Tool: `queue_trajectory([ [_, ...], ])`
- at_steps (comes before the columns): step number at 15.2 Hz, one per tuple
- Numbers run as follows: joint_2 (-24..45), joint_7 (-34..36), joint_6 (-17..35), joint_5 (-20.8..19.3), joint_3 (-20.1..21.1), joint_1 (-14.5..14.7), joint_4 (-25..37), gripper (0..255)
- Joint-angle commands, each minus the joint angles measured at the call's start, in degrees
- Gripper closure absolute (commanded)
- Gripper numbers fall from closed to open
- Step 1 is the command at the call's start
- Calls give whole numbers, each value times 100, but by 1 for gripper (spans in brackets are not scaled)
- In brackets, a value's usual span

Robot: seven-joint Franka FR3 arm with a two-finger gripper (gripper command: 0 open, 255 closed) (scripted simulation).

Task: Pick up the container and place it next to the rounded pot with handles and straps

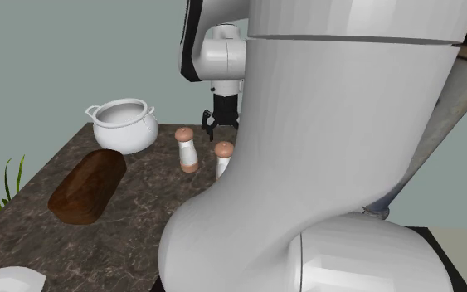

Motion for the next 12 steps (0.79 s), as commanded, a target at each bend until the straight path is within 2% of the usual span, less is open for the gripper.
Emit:
queue_trajectory([
  [1,84,28,151,-31,-9,15,-68,0],
  [11,155,47,267,-58,-19,26,-116,0],
  [12,155,47,267,-58,-19,26,-116,255],
])
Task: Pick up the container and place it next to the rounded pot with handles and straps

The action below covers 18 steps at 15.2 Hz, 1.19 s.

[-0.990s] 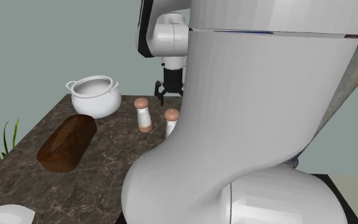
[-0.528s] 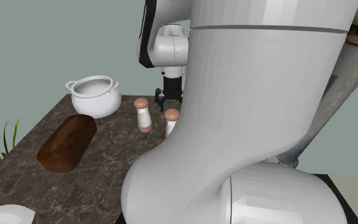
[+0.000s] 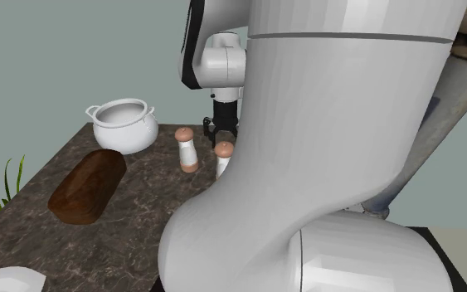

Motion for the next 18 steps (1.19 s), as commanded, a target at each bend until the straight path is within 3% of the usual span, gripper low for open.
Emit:
queue_trajectory([
  [1,4,0,0,0,0,0,-3,255],
  [9,5,0,1,0,0,0,-4,255],
  [18,-539,-114,-617,200,73,-59,93,255],
])
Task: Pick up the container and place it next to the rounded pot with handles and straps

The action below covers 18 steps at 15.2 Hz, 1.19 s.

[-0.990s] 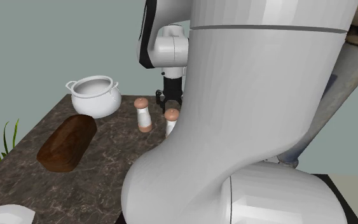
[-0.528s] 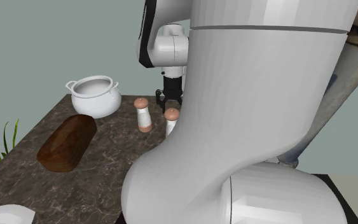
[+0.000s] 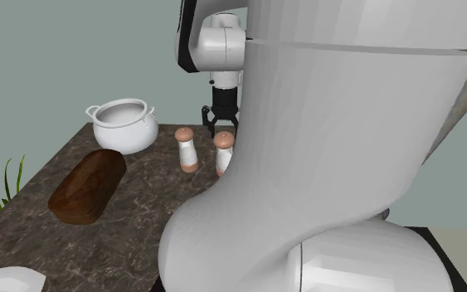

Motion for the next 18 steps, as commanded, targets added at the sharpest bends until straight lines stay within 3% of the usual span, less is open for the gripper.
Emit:
queue_trajectory([
  [1,-101,-24,-128,36,9,-11,30,255],
  [18,-889,-164,-1364,289,42,-66,512,255],
])
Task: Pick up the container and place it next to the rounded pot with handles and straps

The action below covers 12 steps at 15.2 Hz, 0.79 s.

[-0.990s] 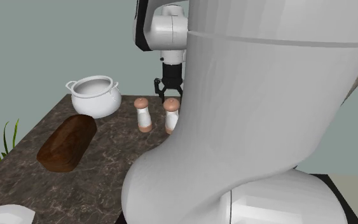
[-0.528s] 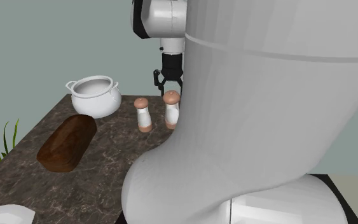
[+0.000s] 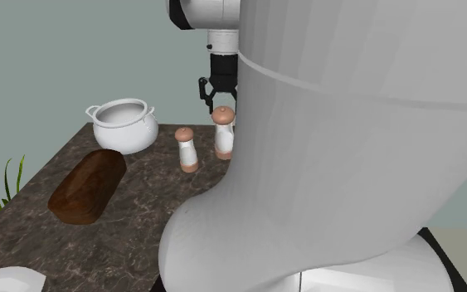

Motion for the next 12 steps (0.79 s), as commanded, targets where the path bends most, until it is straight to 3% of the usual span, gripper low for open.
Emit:
queue_trajectory([
  [1,-69,-11,-152,19,-2,-5,84,255],
  [12,-387,-46,-973,101,-16,-25,600,255],
])
